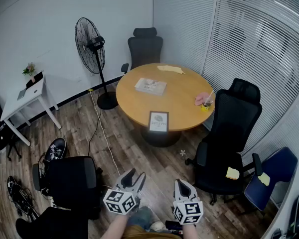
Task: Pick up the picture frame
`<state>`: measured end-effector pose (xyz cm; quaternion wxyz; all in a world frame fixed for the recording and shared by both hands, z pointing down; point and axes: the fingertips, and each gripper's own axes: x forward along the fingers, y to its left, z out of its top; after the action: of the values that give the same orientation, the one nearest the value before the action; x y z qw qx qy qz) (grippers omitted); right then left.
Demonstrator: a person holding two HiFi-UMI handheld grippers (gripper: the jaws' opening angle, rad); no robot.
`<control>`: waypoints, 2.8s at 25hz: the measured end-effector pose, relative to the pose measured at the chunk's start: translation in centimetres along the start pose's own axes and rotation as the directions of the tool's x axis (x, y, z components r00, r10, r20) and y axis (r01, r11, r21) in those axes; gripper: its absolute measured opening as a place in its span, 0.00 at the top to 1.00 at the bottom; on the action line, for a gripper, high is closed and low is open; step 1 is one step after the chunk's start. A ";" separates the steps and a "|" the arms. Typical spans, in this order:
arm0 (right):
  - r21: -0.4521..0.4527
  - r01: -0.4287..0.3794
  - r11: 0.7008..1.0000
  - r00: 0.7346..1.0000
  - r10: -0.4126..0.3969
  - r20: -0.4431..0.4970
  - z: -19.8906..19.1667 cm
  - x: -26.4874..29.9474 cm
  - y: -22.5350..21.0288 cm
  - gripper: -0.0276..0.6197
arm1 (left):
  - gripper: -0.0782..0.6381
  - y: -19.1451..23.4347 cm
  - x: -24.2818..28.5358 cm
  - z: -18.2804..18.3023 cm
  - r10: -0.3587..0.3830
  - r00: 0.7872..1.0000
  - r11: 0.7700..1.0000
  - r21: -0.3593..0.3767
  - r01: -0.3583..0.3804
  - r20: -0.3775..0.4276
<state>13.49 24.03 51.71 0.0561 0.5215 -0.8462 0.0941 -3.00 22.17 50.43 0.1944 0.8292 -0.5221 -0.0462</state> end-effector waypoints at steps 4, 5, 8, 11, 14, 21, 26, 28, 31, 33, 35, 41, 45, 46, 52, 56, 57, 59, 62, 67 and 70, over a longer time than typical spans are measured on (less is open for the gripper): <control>-0.038 0.015 0.999 1.000 -0.016 -0.026 0.3 -0.8 0.7 0.94 | 0.61 -1.6 -0.3 1.6 -0.035 0.999 0.999 0.013 0.035 0.027; -0.046 0.022 0.999 0.999 -0.024 -0.039 0.2 -1.0 0.8 0.94 | 0.61 -1.7 -0.4 1.8 -0.037 0.999 0.999 0.012 0.036 0.029; -0.039 0.043 0.998 0.998 -0.045 -0.045 0.4 -1.6 0.5 0.94 | 0.61 -1.7 -0.5 2.3 -0.042 0.999 0.999 0.007 0.041 0.030; -0.031 0.052 0.998 0.998 -0.053 -0.039 0.1 -2.0 0.0 0.94 | 0.61 -1.6 -0.6 1.9 -0.044 0.999 0.999 -0.009 0.044 0.027; -0.026 0.063 0.998 0.997 -0.064 -0.031 0.2 -2.6 -0.1 0.94 | 0.61 -1.2 -1.0 1.2 -0.033 0.999 0.999 -0.038 0.034 0.020; -0.017 0.043 0.999 0.998 -0.044 -0.039 -0.2 -1.8 -0.1 0.94 | 0.64 0.6 -2.1 -0.2 0.036 0.999 0.997 -0.061 -0.036 -0.011; -0.016 0.013 1.000 0.999 -0.014 -0.048 -0.5 1.8 -0.2 0.94 | 0.64 3.4 -0.3 0.2 0.060 0.998 0.995 -0.075 -0.061 -0.009; -0.025 0.006 1.000 0.998 -0.007 -0.056 -0.1 4.1 -0.4 0.94 | 0.64 4.9 1.4 0.7 0.064 0.998 0.995 -0.082 -0.065 -0.007; -0.030 0.003 1.000 0.998 -0.005 -0.067 0.1 8.2 -1.6 0.94 | 0.64 7.3 5.1 1.5 0.055 0.998 0.994 -0.097 -0.056 -0.013; -0.036 0.009 0.999 0.997 -0.012 -0.076 0.4 11.2 -2.7 0.94 | 0.66 8.9 8.1 2.2 0.040 0.999 0.994 -0.106 -0.042 -0.019; -0.053 0.018 0.998 0.996 -0.022 -0.090 0.7 14.2 -4.0 0.94 | 0.66 10.4 11.3 2.7 0.023 0.999 0.992 -0.121 -0.027 -0.029; -0.053 0.075 0.996 0.991 -0.081 -0.105 2.2 21.3 -7.0 0.94 | 0.66 14.2 19.1 3.7 -0.030 0.995 0.992 -0.124 0.018 -0.090; -0.040 0.113 0.993 0.987 -0.117 -0.110 2.2 23.5 -7.9 0.94 | 0.66 16.2 22.2 4.3 -0.058 0.992 0.988 -0.150 0.041 -0.110; -0.037 0.123 0.992 0.986 -0.126 -0.108 2.5 23.7 -8.3 0.94 | 0.66 16.4 22.8 4.5 -0.064 0.991 0.987 -0.153 0.046 -0.114; 0.001 0.184 0.983 0.978 -0.183 -0.098 3.9 25.4 -11.4 0.94 | 0.66 17.3 25.6 4.7 -0.088 0.986 0.984 -0.167 0.064 -0.141; 0.005 0.165 0.986 0.980 -0.163 -0.117 3.1 27.5 -11.7 0.94 | 0.66 18.3 26.7 5.1 -0.093 0.987 0.975 -0.212 0.063 -0.134; 0.005 0.158 0.987 0.980 -0.156 -0.123 3.0 28.1 -11.6 0.94 | 0.66 18.6 27.0 5.1 -0.091 0.986 0.976 -0.210 0.060 -0.137; 0.005 0.148 0.989 0.981 -0.146 -0.130 3.0 29.2 -11.5 0.94 | 0.66 19.2 27.6 5.2 -0.085 0.985 0.979 -0.198 0.054 -0.148; -0.001 0.136 0.991 0.982 -0.135 -0.129 3.2 30.8 -11.9 0.94 | 0.66 19.7 28.6 5.1 -0.080 0.984 0.979 -0.201 0.048 -0.156; 0.020 0.131 0.991 0.981 -0.127 -0.144 2.9 32.2 -12.7 0.94 | 0.66 20.0 30.2 3.8 -0.091 0.976 0.976 -0.212 0.048 -0.198; 0.025 0.141 0.990 0.977 -0.135 -0.165 2.4 32.5 -13.5 0.94 | 0.66 20.2 31.0 2.9 -0.092 0.971 0.974 -0.224 0.042 -0.219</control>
<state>10.96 -10.73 57.01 0.1220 0.5704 -0.7987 0.1476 -7.00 -13.64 59.20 0.3411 0.8199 -0.4596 -0.0141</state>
